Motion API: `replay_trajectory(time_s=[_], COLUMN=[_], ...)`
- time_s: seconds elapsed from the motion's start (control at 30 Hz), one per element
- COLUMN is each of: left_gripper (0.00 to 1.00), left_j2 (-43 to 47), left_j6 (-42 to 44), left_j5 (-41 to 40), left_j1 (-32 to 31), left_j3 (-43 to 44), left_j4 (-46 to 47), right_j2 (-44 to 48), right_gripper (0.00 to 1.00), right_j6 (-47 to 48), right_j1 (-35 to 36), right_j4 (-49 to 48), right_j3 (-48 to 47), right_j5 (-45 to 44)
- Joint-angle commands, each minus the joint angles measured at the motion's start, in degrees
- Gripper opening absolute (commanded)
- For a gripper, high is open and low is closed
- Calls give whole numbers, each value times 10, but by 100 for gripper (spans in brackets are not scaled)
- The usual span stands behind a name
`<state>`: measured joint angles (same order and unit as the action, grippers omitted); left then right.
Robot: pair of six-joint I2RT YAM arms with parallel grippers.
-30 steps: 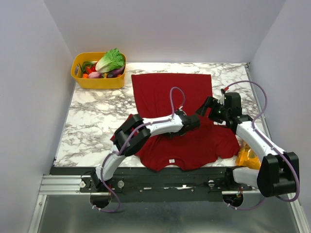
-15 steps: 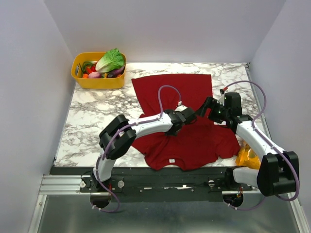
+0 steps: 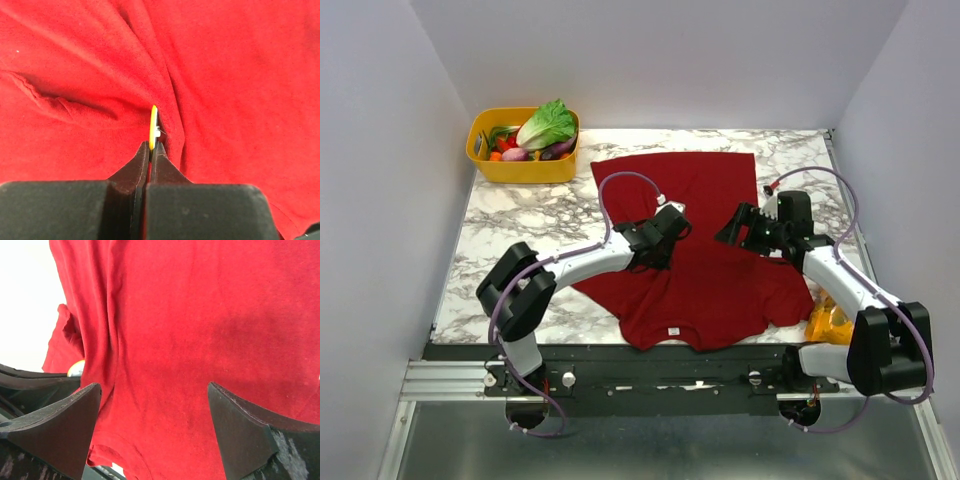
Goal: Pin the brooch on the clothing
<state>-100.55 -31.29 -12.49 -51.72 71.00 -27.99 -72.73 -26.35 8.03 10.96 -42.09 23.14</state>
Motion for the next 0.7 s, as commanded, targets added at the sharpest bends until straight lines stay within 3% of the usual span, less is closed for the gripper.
replay_trajectory(time_s=[0.0, 0.37, 0.67], left_gripper=[0, 0, 0], left_j2=[46, 114, 154], left_j6=[-5, -6, 2], left_j5=[46, 98, 123], left_j1=[9, 51, 72], left_j3=[-33, -111, -163], left_j4=[83, 155, 206], right_j2=[-14, -39, -51], right_gripper=[94, 89, 94], right_j6=[14, 34, 25], right_j1=[14, 76, 114], right_j4=[-9, -21, -67], right_j3=[-7, -22, -33], right_j5=[23, 45, 75])
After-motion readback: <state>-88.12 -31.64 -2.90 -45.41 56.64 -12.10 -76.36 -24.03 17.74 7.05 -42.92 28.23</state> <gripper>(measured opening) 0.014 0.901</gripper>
